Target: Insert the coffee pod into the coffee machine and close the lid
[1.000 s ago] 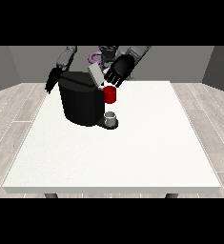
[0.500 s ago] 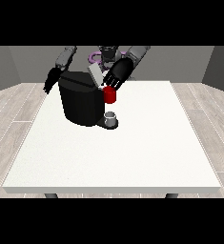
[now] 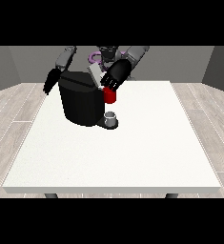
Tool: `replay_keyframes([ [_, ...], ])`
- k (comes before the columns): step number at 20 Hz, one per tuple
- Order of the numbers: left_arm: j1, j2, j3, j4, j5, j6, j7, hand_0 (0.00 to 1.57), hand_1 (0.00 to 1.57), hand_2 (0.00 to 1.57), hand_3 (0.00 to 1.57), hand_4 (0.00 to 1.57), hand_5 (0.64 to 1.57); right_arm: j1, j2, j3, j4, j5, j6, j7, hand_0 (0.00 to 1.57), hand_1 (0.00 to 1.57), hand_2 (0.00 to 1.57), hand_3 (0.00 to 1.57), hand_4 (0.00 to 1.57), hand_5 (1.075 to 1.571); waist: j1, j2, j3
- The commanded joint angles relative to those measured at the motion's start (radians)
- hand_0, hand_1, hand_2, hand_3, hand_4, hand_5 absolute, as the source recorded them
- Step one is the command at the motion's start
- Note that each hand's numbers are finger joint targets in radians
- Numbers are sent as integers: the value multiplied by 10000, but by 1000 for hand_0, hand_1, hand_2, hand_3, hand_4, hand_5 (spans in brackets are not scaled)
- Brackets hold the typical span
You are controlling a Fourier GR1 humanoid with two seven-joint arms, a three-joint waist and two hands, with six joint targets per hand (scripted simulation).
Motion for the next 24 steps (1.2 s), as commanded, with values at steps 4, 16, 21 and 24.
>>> replay_keyframes([
  [4, -272, 225, 60, 64, -12, 10, -403, 1198, 1198, 1224, 1168, 355, 1571, -305, -23, -75, 5, 18, -125, 148, 0, 0, 0, 0, 0, 1571, 132, 122, 3],
  [16, 275, 836, -655, 89, -1107, 1099, -1465, 1162, 1162, 1190, 1068, 0, 1571, 156, -65, 130, -358, 201, -135, -18, 0, 0, 0, 0, 0, 1571, -104, 487, 0],
  [21, -258, 303, -470, 225, -1001, 983, -666, 1115, 1115, 1136, 1016, 0, 1571, -47, 346, 86, 121, 177, -490, -88, 0, 0, 0, 0, 0, 1571, -45, 538, 6],
  [24, 332, 107, -342, 286, -858, 1376, -1115, 1110, 1110, 1122, 969, 0, 1571, -94, -201, -13, -230, 105, -51, 644, 0, 0, 0, 0, 0, 1571, 5, -34, 0],
])
